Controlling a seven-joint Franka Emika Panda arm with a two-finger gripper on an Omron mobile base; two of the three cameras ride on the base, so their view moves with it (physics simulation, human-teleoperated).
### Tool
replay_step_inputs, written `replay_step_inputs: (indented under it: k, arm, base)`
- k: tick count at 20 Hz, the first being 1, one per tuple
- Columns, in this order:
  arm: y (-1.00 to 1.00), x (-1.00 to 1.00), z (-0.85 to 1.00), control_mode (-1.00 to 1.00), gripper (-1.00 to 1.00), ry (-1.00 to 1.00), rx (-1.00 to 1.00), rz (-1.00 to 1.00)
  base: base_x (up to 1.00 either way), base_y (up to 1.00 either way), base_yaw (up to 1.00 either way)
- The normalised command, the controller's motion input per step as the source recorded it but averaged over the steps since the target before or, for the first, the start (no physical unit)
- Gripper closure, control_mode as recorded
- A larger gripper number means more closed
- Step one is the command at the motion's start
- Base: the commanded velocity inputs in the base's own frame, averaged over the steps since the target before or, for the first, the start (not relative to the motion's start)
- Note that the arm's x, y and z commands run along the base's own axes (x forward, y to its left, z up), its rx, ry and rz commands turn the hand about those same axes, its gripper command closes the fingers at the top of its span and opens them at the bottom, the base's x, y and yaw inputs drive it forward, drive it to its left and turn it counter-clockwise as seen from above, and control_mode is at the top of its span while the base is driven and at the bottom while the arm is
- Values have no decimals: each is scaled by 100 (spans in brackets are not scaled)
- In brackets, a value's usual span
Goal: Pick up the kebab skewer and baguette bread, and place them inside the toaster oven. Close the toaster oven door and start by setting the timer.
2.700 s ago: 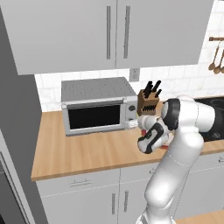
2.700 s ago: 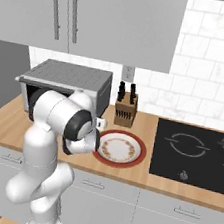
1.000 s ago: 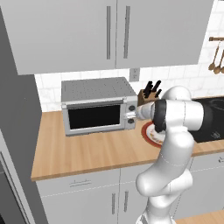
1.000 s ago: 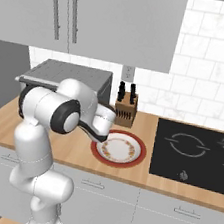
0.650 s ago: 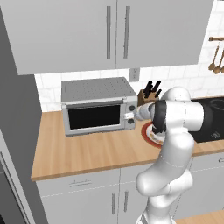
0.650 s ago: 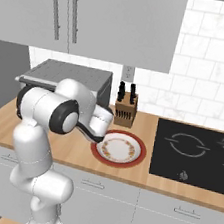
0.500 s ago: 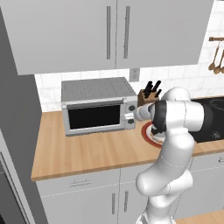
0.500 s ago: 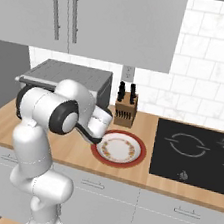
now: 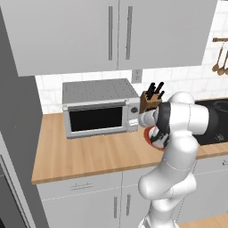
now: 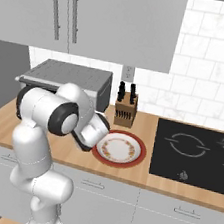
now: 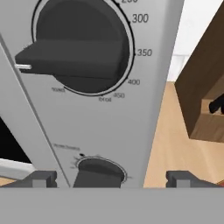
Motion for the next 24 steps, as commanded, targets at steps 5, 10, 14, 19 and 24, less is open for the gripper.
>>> replay_step_inputs:
  k: [5,10,14,19,24]
  arm:
    - [6,-2,-49,-100,-100,-8,0,0]
    - [17,0,-14,-100,-100,-1,0,0]
    - [14,0,-1,-100,-100,0,0,-1]
    - [0,0,6,-100,-100,-1,2,-6]
    - [0,1,19,-100,-100,0,3,-6]
  base:
    - [0,0,0]
    - [0,0,0]
    - [0,0,0]
    - [0,0,0]
    - [0,0,0]
